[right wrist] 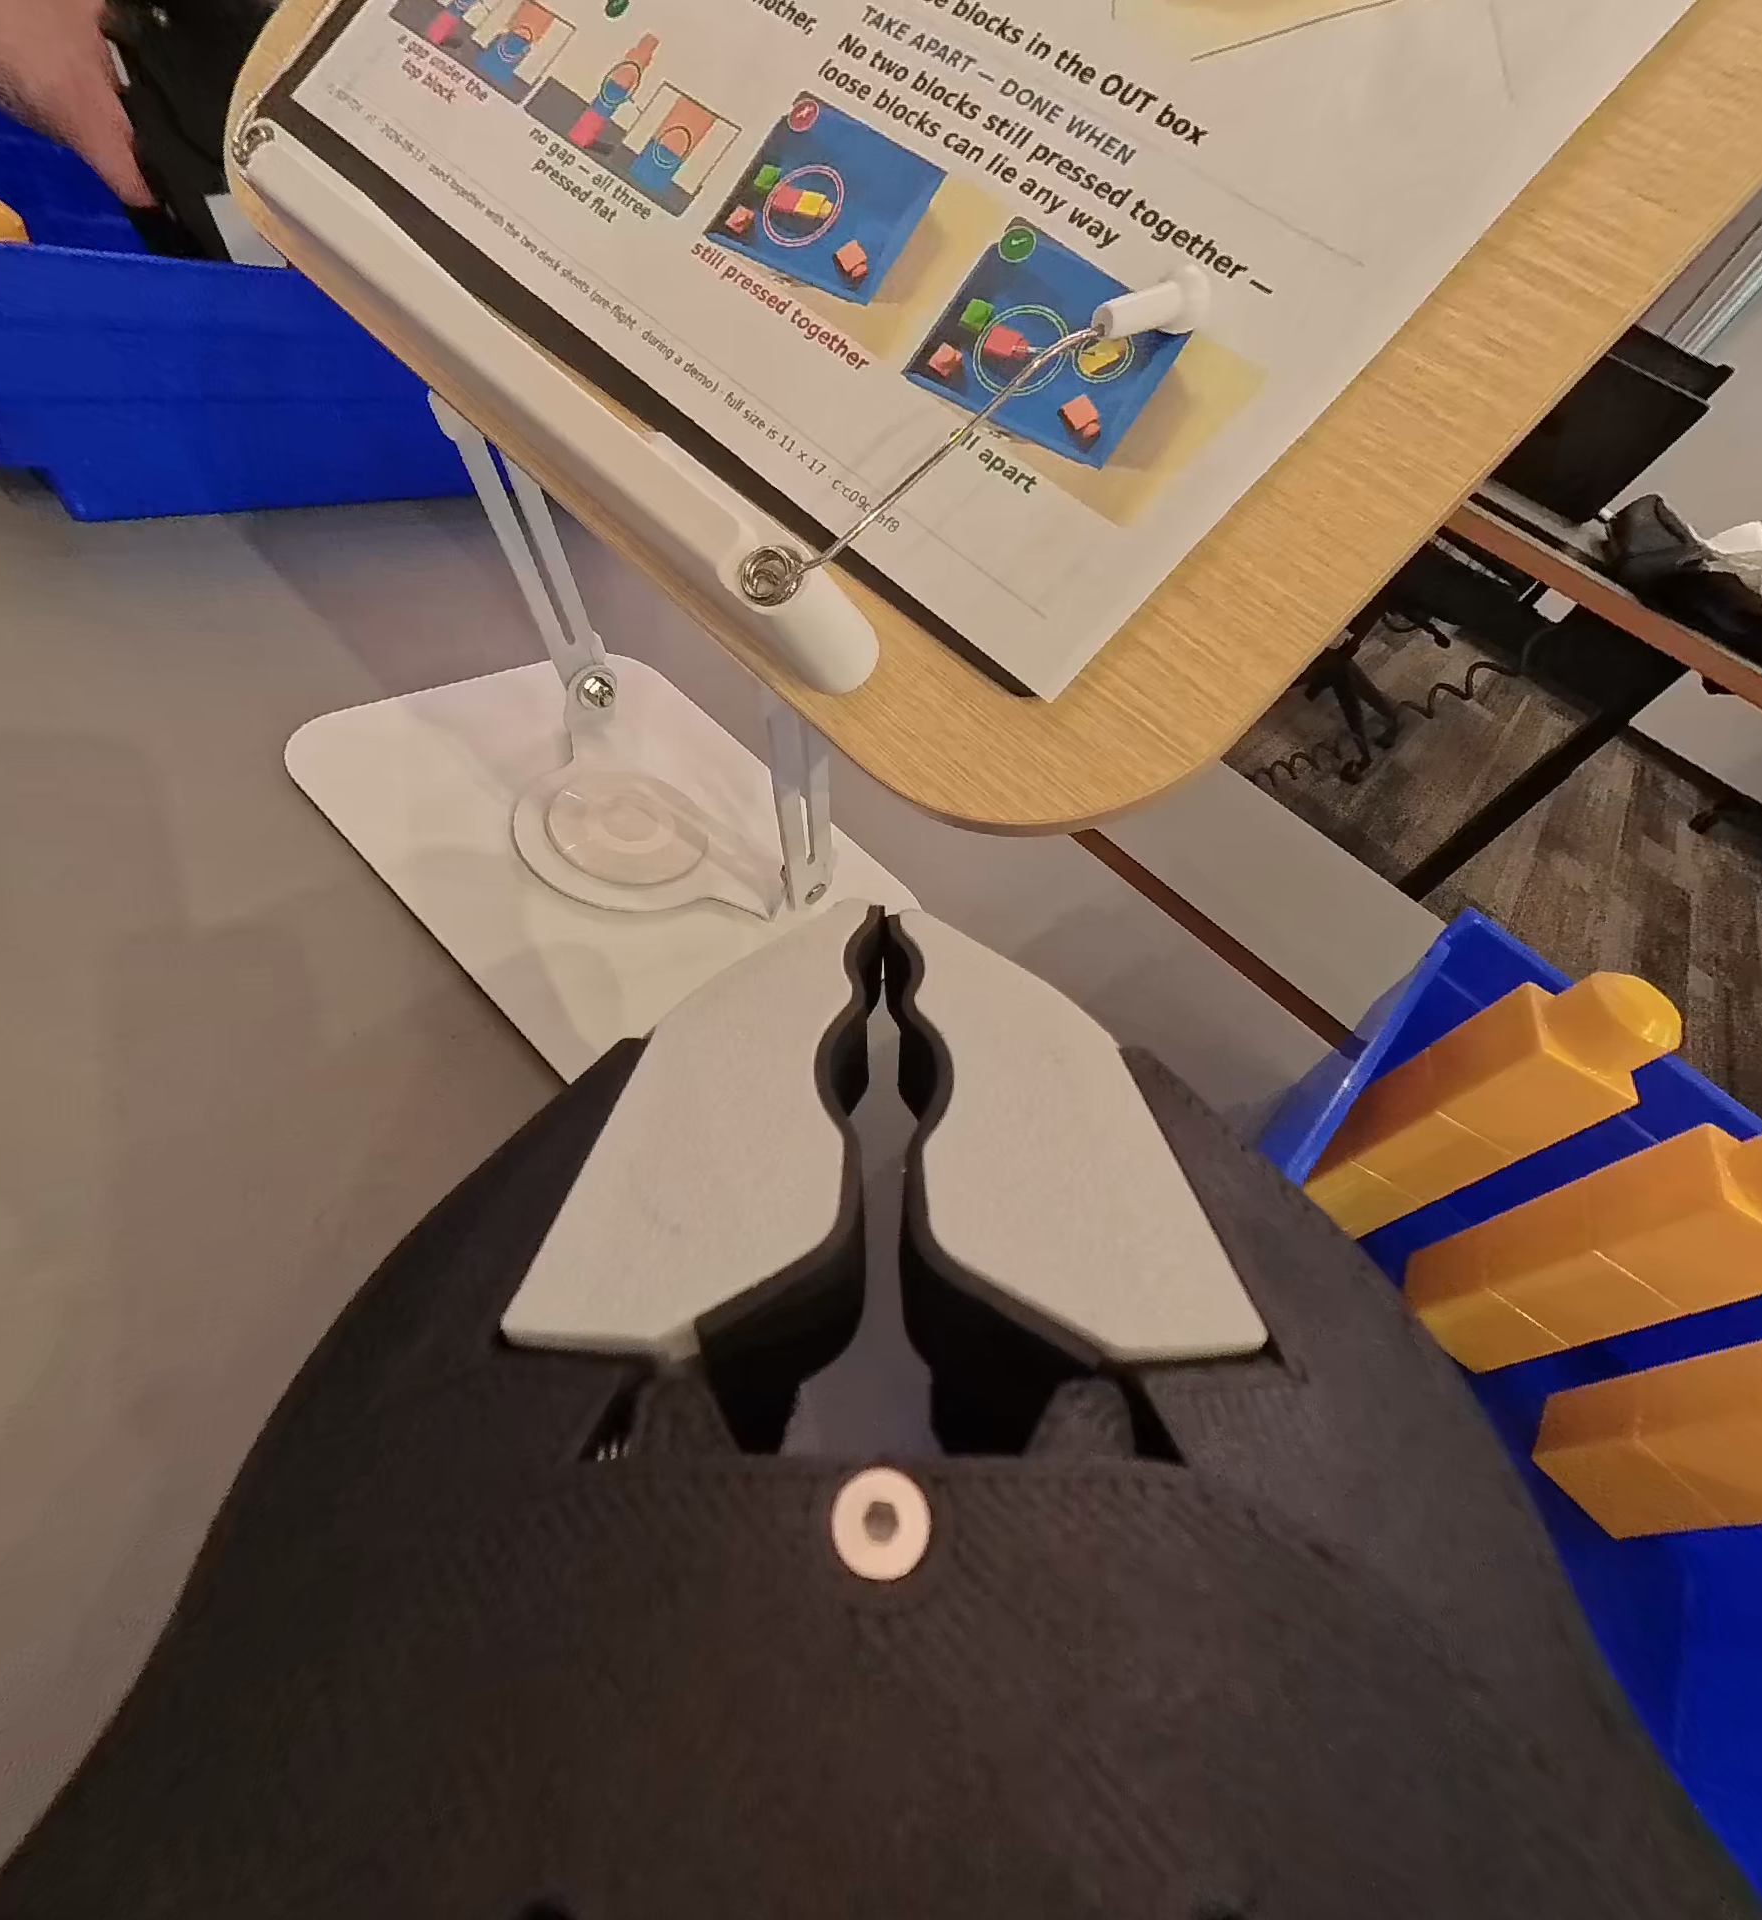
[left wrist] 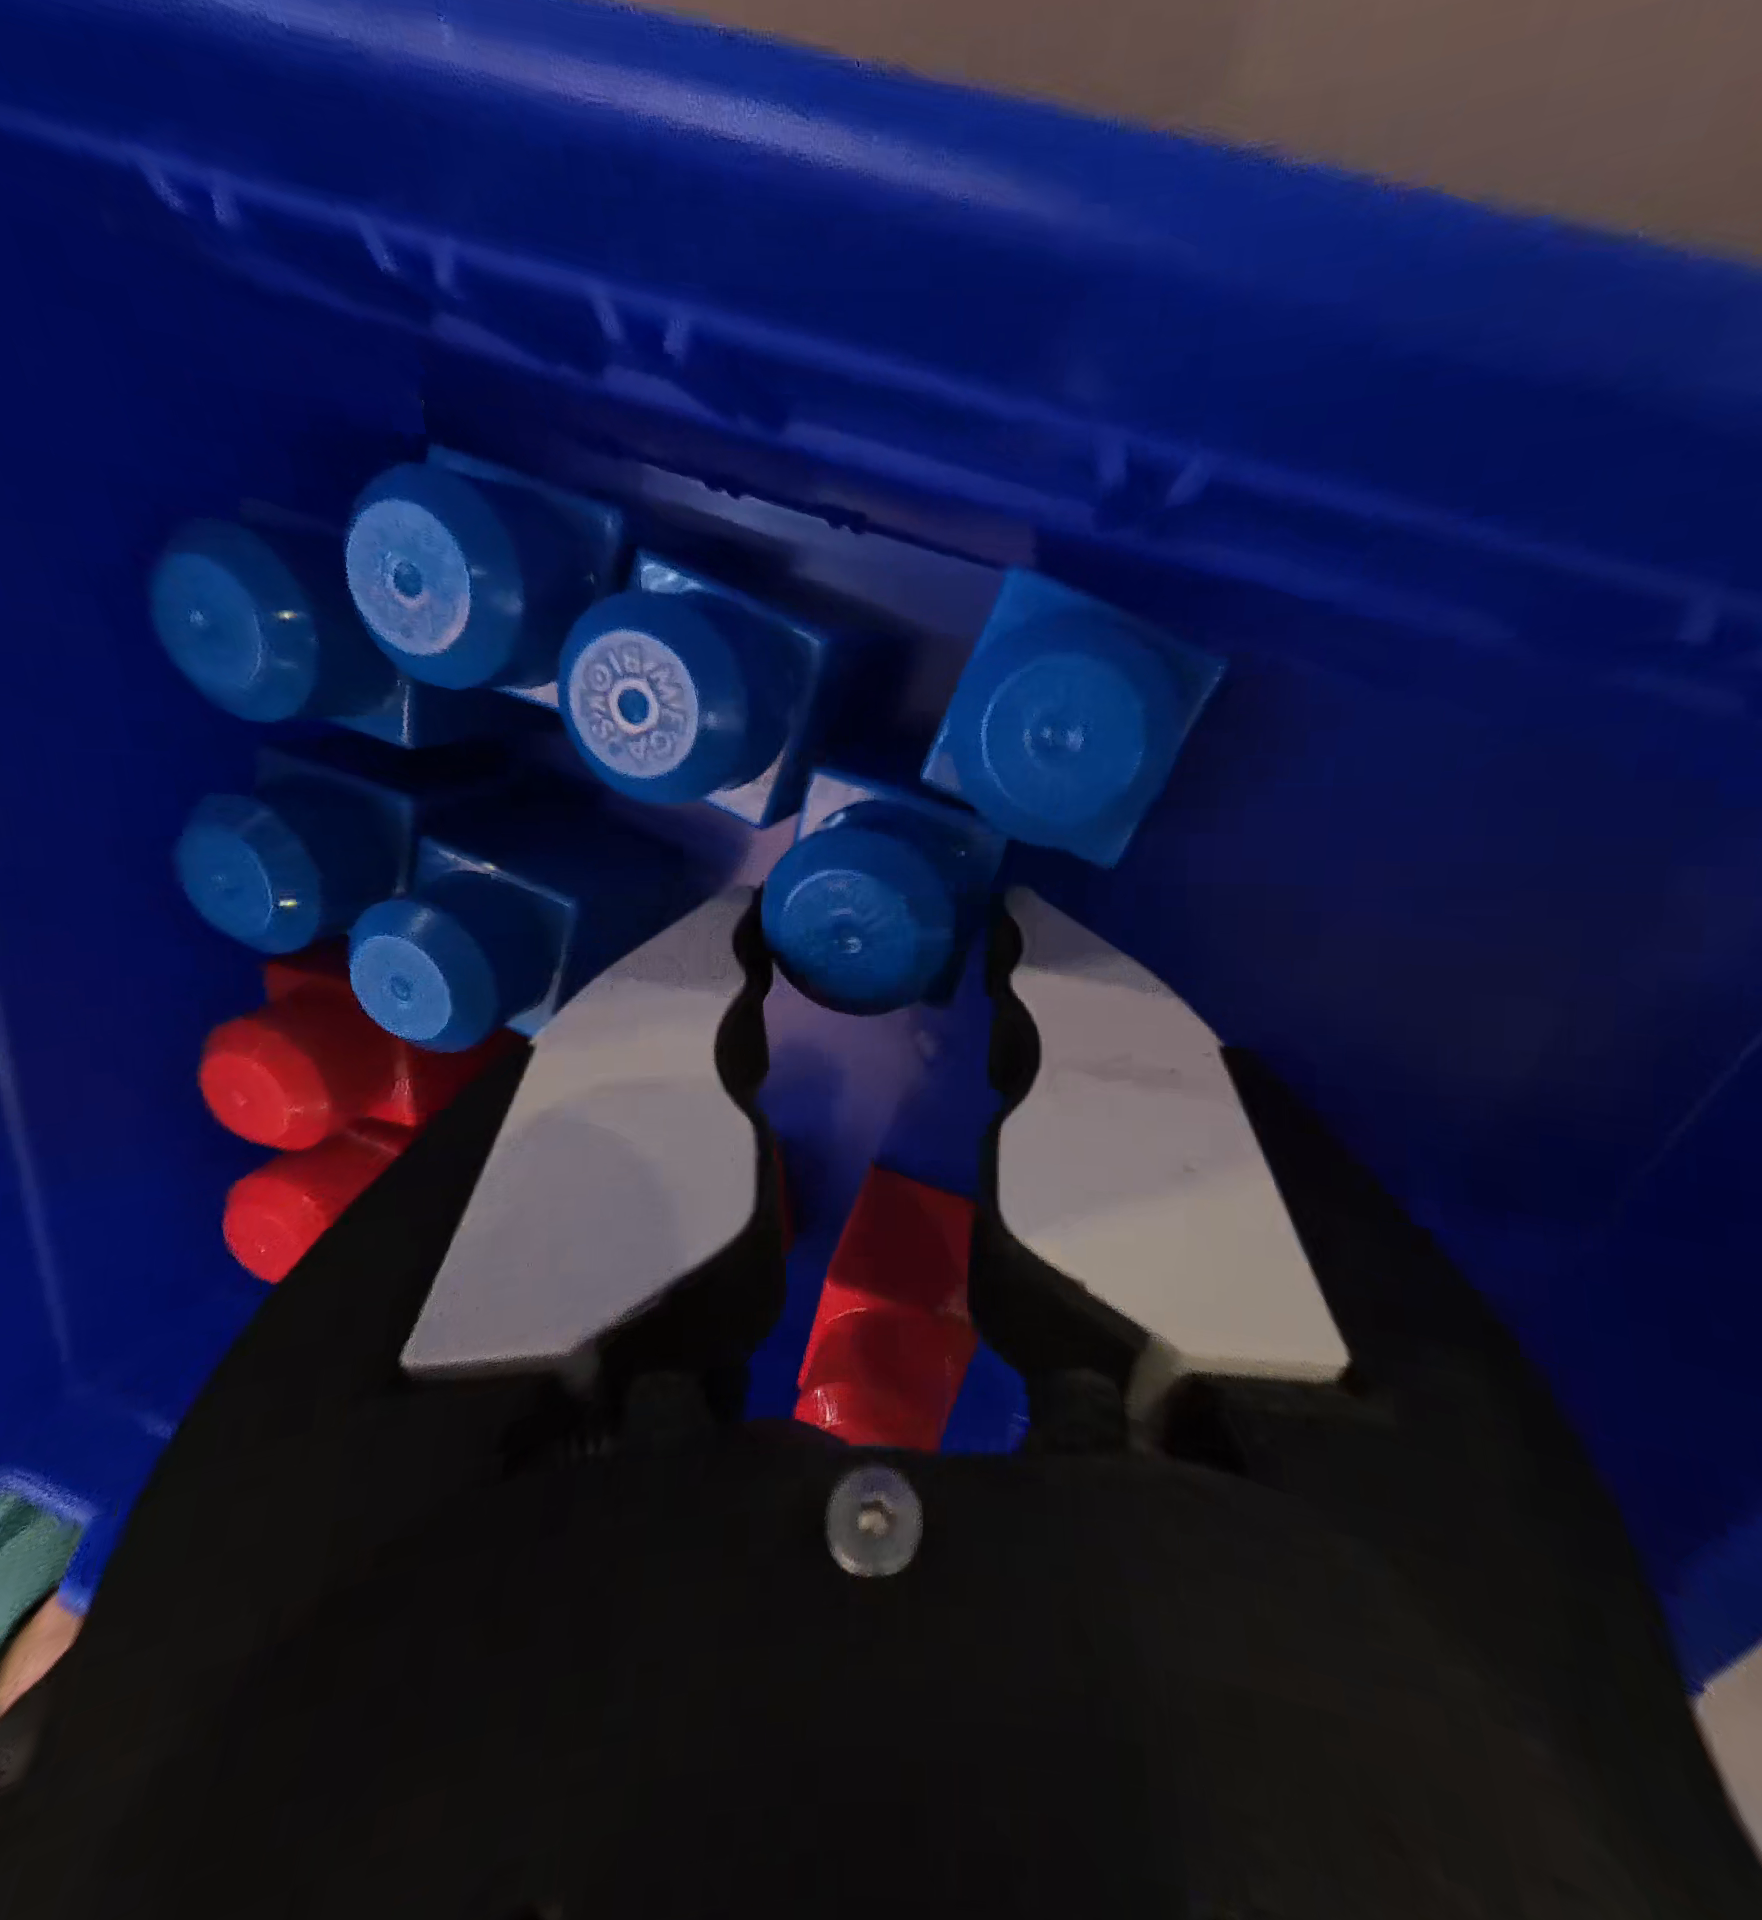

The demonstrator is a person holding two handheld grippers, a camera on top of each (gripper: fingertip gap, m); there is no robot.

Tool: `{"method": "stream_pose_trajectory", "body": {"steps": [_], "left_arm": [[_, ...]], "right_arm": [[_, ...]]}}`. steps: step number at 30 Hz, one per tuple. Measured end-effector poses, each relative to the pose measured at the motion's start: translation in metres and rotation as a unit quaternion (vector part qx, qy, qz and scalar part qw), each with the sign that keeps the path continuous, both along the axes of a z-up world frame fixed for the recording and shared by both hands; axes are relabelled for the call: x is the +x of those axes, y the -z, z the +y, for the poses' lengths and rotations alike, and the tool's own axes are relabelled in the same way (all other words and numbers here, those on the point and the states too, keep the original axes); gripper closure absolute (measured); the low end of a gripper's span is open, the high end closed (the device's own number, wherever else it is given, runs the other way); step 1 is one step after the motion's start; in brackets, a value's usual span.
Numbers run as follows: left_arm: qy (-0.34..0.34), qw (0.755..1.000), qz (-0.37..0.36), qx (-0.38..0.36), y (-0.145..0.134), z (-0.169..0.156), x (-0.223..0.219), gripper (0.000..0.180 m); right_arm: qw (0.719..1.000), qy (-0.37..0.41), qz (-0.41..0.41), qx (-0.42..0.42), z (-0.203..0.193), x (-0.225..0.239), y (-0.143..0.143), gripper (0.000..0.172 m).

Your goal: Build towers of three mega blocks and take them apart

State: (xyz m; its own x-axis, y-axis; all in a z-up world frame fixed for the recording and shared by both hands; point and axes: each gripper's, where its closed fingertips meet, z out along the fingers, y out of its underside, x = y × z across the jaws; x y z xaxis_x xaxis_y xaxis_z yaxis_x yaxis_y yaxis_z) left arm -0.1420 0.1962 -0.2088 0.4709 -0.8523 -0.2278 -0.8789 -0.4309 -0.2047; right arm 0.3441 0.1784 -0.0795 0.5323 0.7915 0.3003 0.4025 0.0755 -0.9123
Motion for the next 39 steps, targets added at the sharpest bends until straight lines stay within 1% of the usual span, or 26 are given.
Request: {"method": "stream_pose_trajectory", "body": {"steps": [3, 5, 8, 11, 13, 15, 17, 19, 22, 26, 28, 30, 32, 34, 36, 39], "left_arm": [[-0.001, 1.000, -0.015, 0.001, -0.002, -0.006, 0.002, 0.142], [-0.011, 1.000, -0.016, 0.019, -0.011, -0.008, -0.001, 0.143], [-0.030, 0.999, -0.021, 0.036, -0.031, -0.019, -0.005, 0.143], [-0.037, 0.997, -0.043, 0.058, -0.059, -0.040, 0.001, 0.143], [-0.035, 0.995, -0.057, 0.069, -0.078, -0.062, 0.008, 0.143], [-0.016, 0.993, -0.082, 0.081, -0.095, -0.089, 0.024, 0.143], [0.013, 0.992, -0.091, 0.089, -0.106, -0.120, 0.041, 0.144], [0.034, 0.990, -0.103, 0.092, -0.110, -0.153, 0.061, 0.144], [0.053, 0.990, -0.092, 0.089, -0.096, -0.193, 0.084, 0.144], [0.061, 0.991, -0.105, 0.054, -0.058, -0.226, 0.114, 0.144], [0.053, 0.994, -0.089, 0.045, -0.038, -0.229, 0.117, 0.144], [0.056, 0.994, -0.089, 0.030, -0.023, -0.234, 0.123, 0.144], [0.053, 0.993, -0.103, 0.022, -0.016, -0.234, 0.128, 0.144], [0.053, 0.994, -0.097, 0.026, -0.014, -0.232, 0.127, 0.144], [0.055, 0.991, -0.117, 0.015, -0.012, -0.234, 0.132, 0.144], [0.048, 0.993, -0.109, 0.002, -0.003, -0.236, 0.131, 0.143]], "right_arm": [[1.000, 0.000, 0.000, 0.000, 0.000, 0.000, 0.000, 0.172], [1.000, -0.001, 0.000, 0.000, 0.000, 0.000, 0.000, 0.172], [1.000, -0.003, -0.001, 0.000, -0.001, -0.001, 0.000, 0.172], [1.000, -0.003, 0.000, 0.000, -0.001, -0.001, 0.000, 0.172], [1.000, -0.004, 0.002, 0.001, -0.002, -0.001, -0.001, 0.172], [1.000, -0.006, 0.002, 0.001, -0.003, -0.002, -0.002, 0.172], [1.000, -0.009, 0.001, 0.001, -0.004, -0.004, -0.001, 0.172], [1.000, -0.011, 0.000, 0.000, -0.005, -0.005, -0.001, 0.172], [1.000, -0.014, 0.000, 0.000, -0.006, -0.007, 0.000, 0.172], [1.000, -0.017, -0.004, -0.002, -0.007, -0.010, 0.002, 0.172], [1.000, -0.018, -0.006, -0.002, -0.007, -0.012, 0.004, 0.172], [1.000, -0.018, -0.008, -0.004, -0.007, -0.013, 0.006, 0.172], [1.000, -0.019, -0.012, -0.005, -0.006, -0.014, 0.008, 0.172], [1.000, -0.019, -0.016, -0.006, -0.006, -0.014, 0.010, 0.172], [1.000, -0.020, -0.017, -0.007, -0.006, -0.015, 0.011, 0.172], [1.000, -0.022, -0.017, -0.008, -0.006, -0.016, 0.012, 0.172]]}}
